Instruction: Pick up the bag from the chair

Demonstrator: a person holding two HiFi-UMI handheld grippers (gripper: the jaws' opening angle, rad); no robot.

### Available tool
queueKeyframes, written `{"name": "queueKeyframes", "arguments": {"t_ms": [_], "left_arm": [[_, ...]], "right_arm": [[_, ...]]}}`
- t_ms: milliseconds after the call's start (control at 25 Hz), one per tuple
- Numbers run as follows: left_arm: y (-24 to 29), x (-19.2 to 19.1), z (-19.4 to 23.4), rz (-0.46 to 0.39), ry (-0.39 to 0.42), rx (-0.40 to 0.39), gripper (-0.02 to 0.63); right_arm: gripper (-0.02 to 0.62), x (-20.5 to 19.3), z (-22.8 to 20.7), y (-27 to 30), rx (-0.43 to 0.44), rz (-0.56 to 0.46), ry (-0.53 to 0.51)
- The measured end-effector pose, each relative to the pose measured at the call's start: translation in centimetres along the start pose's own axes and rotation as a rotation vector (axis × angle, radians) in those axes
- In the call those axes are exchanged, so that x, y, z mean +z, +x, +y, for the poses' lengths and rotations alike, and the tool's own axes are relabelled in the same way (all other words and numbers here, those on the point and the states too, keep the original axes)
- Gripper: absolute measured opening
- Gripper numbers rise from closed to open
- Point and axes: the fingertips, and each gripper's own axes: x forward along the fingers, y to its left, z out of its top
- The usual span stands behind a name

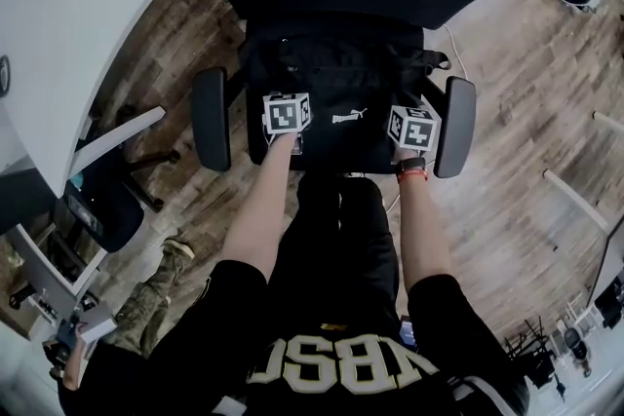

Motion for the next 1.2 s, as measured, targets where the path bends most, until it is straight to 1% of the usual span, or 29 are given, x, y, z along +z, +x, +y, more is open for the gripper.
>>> {"name": "queueKeyframes", "arguments": {"t_ms": [320,600,720,920,1080,1200], "left_arm": [[-4.2,1.7,-1.9,-0.06,-0.012,-0.008,0.015],[-11.0,3.4,-3.8,-0.141,-0.039,0.013,0.015],[-14.8,5.2,-4.6,-0.206,-0.043,0.025,0.015],[-21.8,8.7,-6.5,-0.313,-0.019,0.054,0.015],[-27.2,12.6,-8.1,-0.426,0.001,0.059,0.015],[-31.2,14.5,-9.1,-0.489,-0.01,0.056,0.015]], "right_arm": [[0.018,1.5,1.4,-3.9,0.005,-0.035,-0.004],[0.018,4.4,3.3,-9.8,0.022,-0.098,-0.011],[0.018,6.2,4.6,-12.8,0.025,-0.129,-0.023],[0.018,9.4,6.7,-19.0,0.043,-0.22,-0.054],[0.018,12.9,8.2,-23.6,0.04,-0.304,-0.087],[0.018,14.4,9.4,-26.9,0.037,-0.347,-0.081]]}}
